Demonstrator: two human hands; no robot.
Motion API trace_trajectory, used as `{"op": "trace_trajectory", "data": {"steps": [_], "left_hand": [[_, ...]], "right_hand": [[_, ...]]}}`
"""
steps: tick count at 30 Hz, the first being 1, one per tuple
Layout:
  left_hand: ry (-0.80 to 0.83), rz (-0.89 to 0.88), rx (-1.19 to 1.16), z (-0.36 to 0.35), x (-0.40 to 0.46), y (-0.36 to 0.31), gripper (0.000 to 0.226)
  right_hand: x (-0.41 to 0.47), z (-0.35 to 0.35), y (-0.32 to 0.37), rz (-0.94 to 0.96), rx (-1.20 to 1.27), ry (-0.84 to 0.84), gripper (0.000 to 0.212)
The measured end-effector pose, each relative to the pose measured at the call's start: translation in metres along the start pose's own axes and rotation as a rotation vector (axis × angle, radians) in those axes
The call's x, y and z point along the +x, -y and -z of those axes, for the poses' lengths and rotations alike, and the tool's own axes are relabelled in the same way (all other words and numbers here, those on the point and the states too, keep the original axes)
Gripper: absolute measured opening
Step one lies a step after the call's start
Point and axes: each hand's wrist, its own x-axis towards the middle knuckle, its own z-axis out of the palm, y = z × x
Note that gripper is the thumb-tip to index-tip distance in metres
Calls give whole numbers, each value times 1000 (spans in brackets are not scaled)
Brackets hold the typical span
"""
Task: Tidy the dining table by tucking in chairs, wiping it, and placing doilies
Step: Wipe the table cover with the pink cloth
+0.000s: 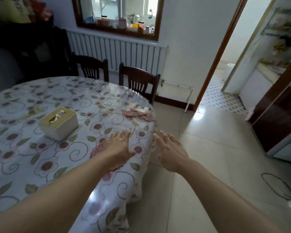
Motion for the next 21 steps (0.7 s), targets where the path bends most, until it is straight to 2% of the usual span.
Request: {"op": "trace_trajectory", "data": {"steps": [4, 11, 15, 18, 21], "left_hand": [[-54, 137, -23, 0, 55, -15, 84], [-14, 322, -65, -10, 132, -45, 83], [-12, 409, -87, -17, 175, -38, 83], [-17, 464, -99, -21, 211, -25, 84], [-12, 497, -120, -31, 254, -8, 85]], "right_hand": [[77, 9, -46, 140, -18, 6, 75], [194, 13, -112, 311, -75, 121, 72], [263, -2, -124, 380, -114, 233, 70], [307, -15, -123, 454, -121, 245, 71], [350, -25, -122, 445, -106, 278, 70]]}}
